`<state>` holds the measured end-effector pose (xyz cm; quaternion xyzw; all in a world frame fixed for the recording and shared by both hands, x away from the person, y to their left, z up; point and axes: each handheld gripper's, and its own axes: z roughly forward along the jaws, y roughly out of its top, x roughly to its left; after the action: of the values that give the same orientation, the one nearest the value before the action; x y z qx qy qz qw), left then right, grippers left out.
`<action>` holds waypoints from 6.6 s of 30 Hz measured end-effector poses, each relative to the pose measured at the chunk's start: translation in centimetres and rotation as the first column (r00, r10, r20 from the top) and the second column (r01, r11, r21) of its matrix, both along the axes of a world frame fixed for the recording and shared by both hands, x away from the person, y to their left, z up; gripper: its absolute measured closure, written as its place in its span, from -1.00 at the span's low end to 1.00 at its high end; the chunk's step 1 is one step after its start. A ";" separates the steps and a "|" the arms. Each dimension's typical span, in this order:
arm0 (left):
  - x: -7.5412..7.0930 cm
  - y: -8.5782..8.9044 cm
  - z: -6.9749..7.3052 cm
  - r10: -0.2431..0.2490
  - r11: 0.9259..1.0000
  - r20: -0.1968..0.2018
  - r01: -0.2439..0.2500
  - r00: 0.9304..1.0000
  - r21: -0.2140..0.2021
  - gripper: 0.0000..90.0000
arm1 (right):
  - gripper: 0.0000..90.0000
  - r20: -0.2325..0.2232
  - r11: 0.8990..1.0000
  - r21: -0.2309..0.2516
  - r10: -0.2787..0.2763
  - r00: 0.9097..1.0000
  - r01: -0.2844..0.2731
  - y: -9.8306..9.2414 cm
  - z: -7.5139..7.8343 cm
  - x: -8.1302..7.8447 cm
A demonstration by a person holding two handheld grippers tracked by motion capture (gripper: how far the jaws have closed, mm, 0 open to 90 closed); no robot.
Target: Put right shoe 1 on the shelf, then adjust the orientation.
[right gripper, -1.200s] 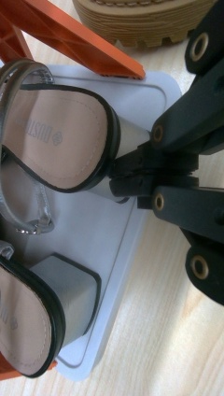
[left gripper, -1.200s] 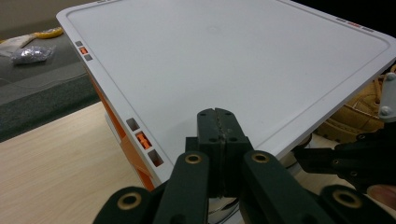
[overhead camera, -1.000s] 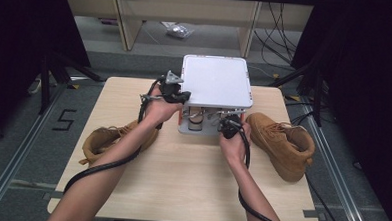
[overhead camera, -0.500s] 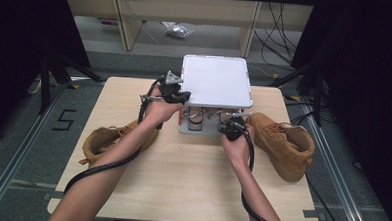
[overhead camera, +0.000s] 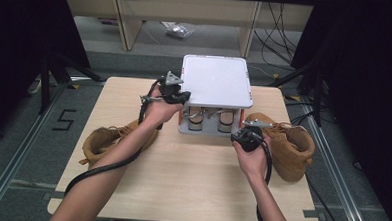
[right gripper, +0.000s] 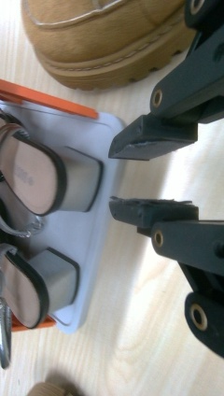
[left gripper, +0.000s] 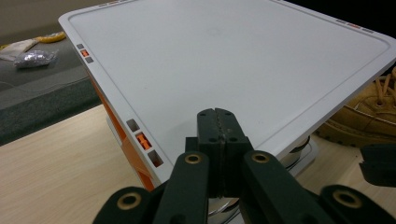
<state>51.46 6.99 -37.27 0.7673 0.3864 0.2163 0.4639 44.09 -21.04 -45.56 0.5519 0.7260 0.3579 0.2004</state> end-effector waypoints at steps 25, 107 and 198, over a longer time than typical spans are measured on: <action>-3.4 5.6 1.2 0.026 0.997 -0.014 -0.027 1.000 -0.074 0.39 | 0.25 0.055 0.996 0.083 0.024 0.998 -0.028 -0.6 -1.6 -5.9; -10.0 22.0 -3.7 0.202 0.970 -0.243 -0.161 0.949 0.181 0.84 | 0.12 0.019 0.994 0.103 0.021 1.000 -0.023 -0.9 -1.4 -6.5; -15.3 23.9 -5.4 0.388 0.909 -0.393 -0.416 0.833 0.014 0.67 | 0.09 -0.009 0.994 0.098 0.056 0.998 -0.055 -0.2 -2.0 -6.5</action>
<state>36.20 30.94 -42.64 0.6790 0.6304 0.1389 0.3496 37.56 -21.27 -47.57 0.5427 0.7240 0.3950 0.1589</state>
